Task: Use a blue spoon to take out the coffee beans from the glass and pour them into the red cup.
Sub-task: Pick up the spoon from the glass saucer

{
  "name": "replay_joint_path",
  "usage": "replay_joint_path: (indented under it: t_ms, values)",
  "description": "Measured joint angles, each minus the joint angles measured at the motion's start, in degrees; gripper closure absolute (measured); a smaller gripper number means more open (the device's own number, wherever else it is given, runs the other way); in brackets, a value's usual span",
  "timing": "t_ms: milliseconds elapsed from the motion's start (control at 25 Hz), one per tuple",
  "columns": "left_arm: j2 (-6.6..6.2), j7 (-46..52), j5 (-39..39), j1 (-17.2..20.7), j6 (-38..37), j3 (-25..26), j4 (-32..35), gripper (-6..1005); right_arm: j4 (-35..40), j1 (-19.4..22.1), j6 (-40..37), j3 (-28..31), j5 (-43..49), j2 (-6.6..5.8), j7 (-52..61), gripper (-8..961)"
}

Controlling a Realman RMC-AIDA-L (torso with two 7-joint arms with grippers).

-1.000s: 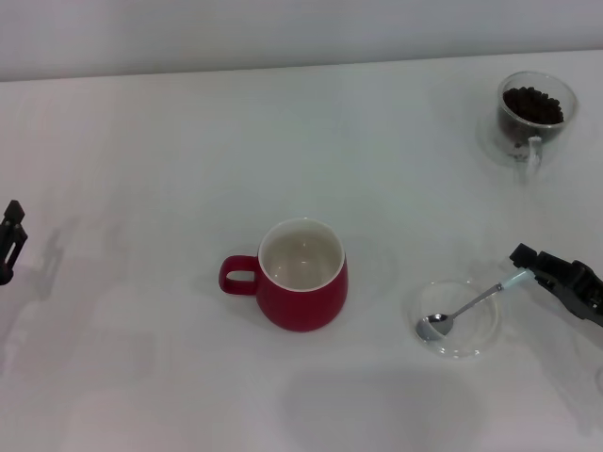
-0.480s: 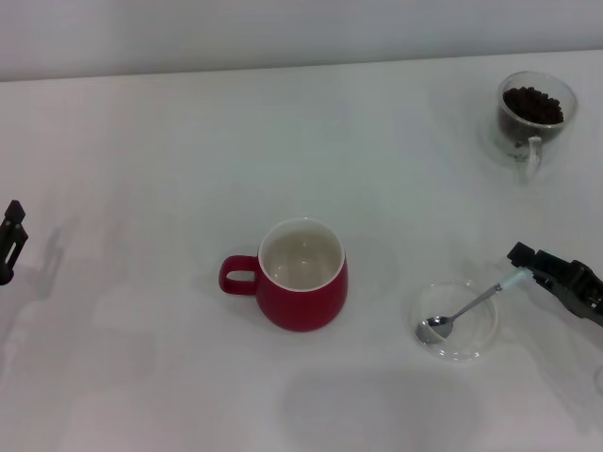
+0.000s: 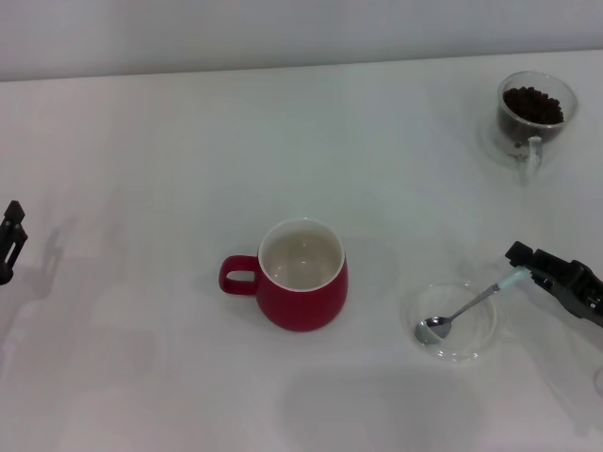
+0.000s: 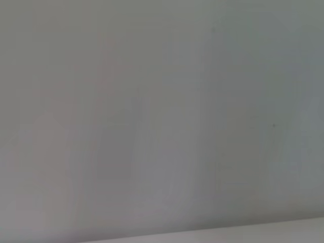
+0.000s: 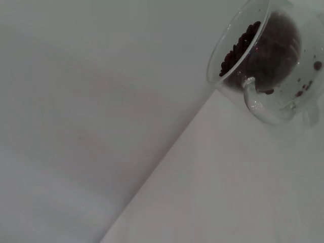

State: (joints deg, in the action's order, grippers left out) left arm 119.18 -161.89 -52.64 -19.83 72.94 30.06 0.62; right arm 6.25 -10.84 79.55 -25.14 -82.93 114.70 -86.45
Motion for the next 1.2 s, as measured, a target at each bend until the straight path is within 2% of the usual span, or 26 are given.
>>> replay_joint_path:
  t_ms: [400, 1200]
  values:
    - [0.05, 0.0, 0.0, -0.15, -0.76, 0.0, 0.01, 406, 0.21, 0.3, 0.71, -0.34, 0.13, -0.07, -0.07, 706]
    - [0.0, 0.0, 0.0, -0.41, -0.88, 0.0, 0.26, 406, 0.43, 1.05, 0.51, -1.44, 0.99, -0.45, -0.29, 650]
